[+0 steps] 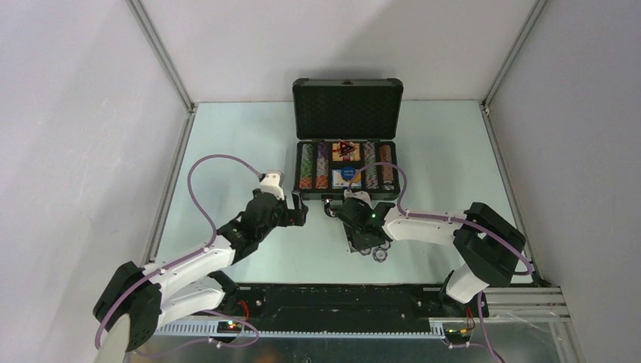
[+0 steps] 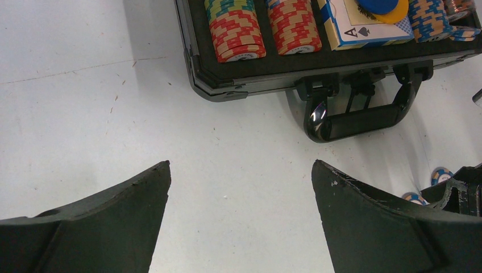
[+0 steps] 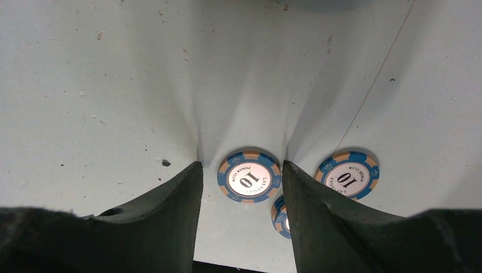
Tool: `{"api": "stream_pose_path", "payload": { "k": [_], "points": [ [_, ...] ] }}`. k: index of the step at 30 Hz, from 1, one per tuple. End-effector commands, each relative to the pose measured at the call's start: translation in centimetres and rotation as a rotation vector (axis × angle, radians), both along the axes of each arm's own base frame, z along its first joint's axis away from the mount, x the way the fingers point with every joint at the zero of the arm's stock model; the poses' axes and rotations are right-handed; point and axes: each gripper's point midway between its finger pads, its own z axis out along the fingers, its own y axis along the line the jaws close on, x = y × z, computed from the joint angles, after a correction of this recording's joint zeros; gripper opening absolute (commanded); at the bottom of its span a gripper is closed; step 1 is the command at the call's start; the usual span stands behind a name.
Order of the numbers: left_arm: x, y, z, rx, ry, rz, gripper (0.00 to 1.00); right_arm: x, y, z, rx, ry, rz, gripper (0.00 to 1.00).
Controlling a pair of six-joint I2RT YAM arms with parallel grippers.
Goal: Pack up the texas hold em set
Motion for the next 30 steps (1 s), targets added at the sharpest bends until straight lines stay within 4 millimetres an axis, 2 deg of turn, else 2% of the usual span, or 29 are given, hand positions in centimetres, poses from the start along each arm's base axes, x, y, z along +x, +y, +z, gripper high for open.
{"api": "stream_pose_path", "payload": {
  "k": [1, 17, 22, 30],
  "points": [
    [1.28, -0.84, 2.72, -0.023, -0.074, -0.002, 0.98, -0.36, -0.76, 0.17, -0.027, 0.004, -0.01, 0.58],
    [1.33, -0.81, 2.65, -0.018, -0.073, -0.001, 0.98, -1.02, -1.31, 0.18, -0.009, 0.015, -0.008, 0.53],
    [1.31, -0.79, 2.63, -0.018, -0.073, -0.002, 0.98, -0.84, -1.11, -0.04, -0.005, 0.013, -0.007, 0.48],
    [1.31, -0.82, 2.6, -0.018, -0.072, -0.002, 0.98, -0.86, -1.37, -0.56, -0.028, 0.017, -0.009, 0.48]
  ]
}}
